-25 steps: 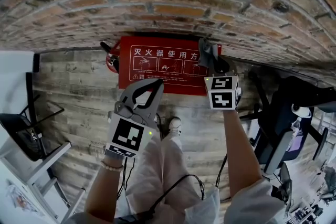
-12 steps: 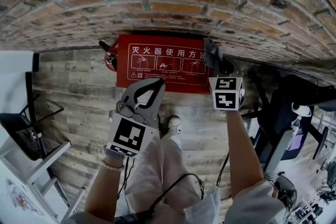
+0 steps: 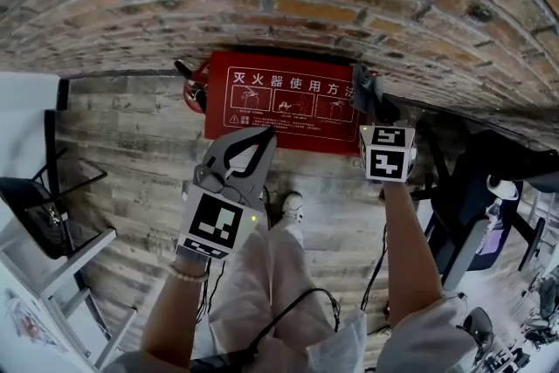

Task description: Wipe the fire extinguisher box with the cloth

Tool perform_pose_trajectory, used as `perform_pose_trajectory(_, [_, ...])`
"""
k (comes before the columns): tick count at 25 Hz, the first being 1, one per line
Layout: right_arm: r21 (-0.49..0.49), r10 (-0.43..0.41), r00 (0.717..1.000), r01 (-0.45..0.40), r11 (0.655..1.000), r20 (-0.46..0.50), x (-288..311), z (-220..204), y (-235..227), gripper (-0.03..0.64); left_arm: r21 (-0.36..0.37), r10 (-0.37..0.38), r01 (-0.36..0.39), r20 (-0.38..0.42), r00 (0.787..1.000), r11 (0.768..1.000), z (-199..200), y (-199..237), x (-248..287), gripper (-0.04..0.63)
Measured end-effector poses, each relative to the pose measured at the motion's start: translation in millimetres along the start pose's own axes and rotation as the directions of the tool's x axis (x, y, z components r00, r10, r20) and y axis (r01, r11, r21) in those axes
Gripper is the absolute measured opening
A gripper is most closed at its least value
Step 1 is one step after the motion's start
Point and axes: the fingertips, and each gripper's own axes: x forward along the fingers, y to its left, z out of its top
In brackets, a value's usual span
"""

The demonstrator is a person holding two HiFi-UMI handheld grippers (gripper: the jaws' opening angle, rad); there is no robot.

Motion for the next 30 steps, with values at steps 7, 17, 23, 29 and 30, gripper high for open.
perform_pose_trajectory(7, [0.009,0.018,0.998,-0.018,1.000,0.056,-23,20,10,0.018,-0.015,0.026,-0.026,0.008,1.000,1.000,-5,7,-19,-0.003])
perform_pose_trajectory(17, [-0.088,0.145,0.977,-0.133,0.987,0.153,-64,64,73,0.018,-0.058,0.085,-0.084,0.022,0.996,0.995,-12,20,-53,-0.003])
perform_pose_trajectory(23, [-0.146,0.255,0.948,-0.229,0.962,0.189,-75,90,133,0.018,-0.081,0.137,-0.135,0.013,0.991,0.987,-26,35,-79,-0.003])
perform_pose_trajectory(29, [-0.196,0.365,0.909,-0.328,0.924,0.202,-79,109,201,0.018,-0.110,0.182,-0.180,0.007,0.983,0.977,-41,51,-100,-0.003])
perform_pose_trajectory(30, [-0.203,0.382,0.902,-0.343,0.917,0.201,-79,111,212,0.018,-0.113,0.187,-0.185,0.005,0.982,0.976,-43,53,-104,-0.003])
